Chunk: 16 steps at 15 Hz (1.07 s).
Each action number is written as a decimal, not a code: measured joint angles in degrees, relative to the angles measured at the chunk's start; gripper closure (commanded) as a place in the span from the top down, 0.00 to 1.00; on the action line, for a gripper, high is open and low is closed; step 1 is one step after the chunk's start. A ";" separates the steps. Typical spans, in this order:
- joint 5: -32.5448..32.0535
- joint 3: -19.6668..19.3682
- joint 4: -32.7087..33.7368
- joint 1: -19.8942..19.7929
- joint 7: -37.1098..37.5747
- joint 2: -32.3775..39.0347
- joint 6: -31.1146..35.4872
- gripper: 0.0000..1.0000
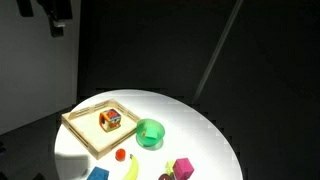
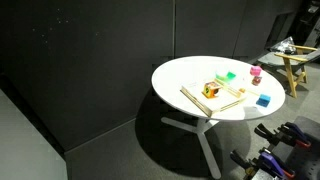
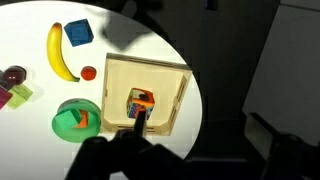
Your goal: Take the green block from the bowl and put it on the blue block
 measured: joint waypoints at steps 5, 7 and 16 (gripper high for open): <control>0.00 0.00 0.10 0.00 0.00 -0.10 0.00 1.00; 0.01 0.02 0.07 0.00 0.00 -0.07 0.00 1.00; 0.83 -0.06 1.28 0.00 0.05 3.30 0.12 1.00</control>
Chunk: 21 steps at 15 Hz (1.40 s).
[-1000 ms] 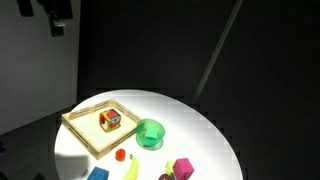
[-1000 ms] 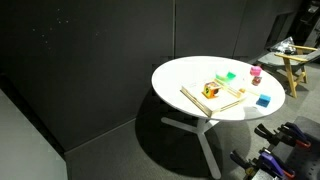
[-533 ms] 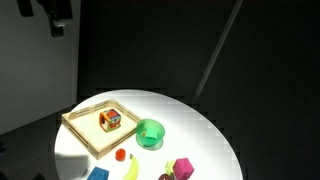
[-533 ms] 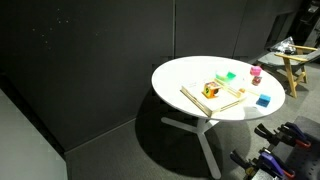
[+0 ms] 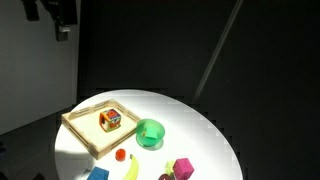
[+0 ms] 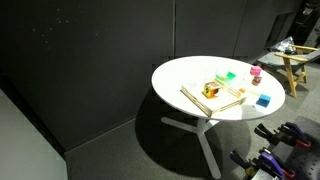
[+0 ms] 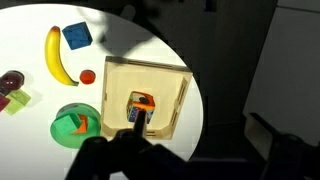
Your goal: Take the green block from the bowl and put it on the blue block
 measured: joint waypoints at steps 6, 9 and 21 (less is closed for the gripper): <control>0.40 -0.40 4.39 0.12 -0.67 7.43 0.92 1.00; 1.17 -0.43 7.05 0.13 -0.83 12.29 2.96 1.00; 4.93 0.67 21.73 -0.42 -0.74 32.07 5.83 1.00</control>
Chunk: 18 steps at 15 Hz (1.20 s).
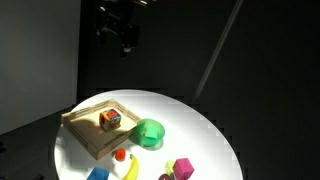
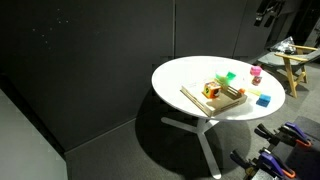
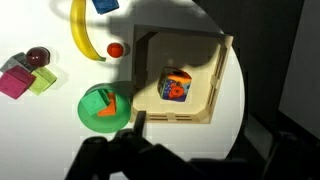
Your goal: Take the green block from the bowl and put it on the blue block
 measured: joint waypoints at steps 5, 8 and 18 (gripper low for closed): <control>0.00 0.94 4.80 -1.59 0.00 6.06 0.04 1.00; 0.00 1.17 7.27 -2.80 -0.04 9.41 0.07 1.00; 0.00 2.33 11.44 -6.99 -1.76 18.54 2.69 1.00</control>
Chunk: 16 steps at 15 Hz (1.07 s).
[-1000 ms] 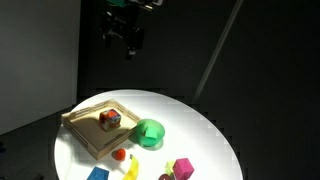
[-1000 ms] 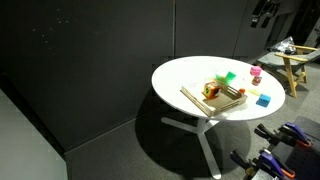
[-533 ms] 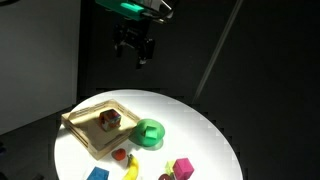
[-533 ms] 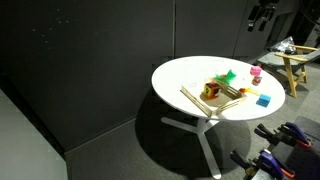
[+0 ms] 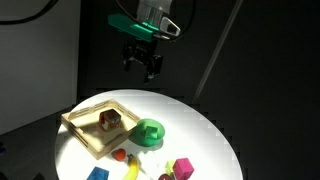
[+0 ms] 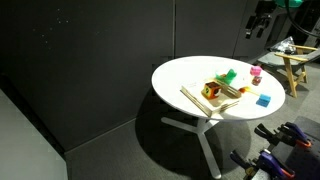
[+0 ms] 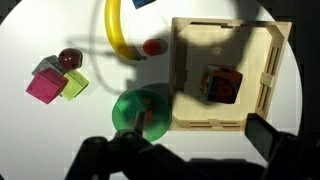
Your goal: Take the green block from the bowl and put it on the blue block
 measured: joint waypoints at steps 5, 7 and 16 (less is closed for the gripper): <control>0.47 1.16 0.37 -2.31 -6.82 2.90 1.21 1.00; 1.03 1.61 0.41 -3.34 -11.32 3.64 1.22 1.00; 1.34 2.15 1.14 -5.44 -18.55 5.23 1.25 1.00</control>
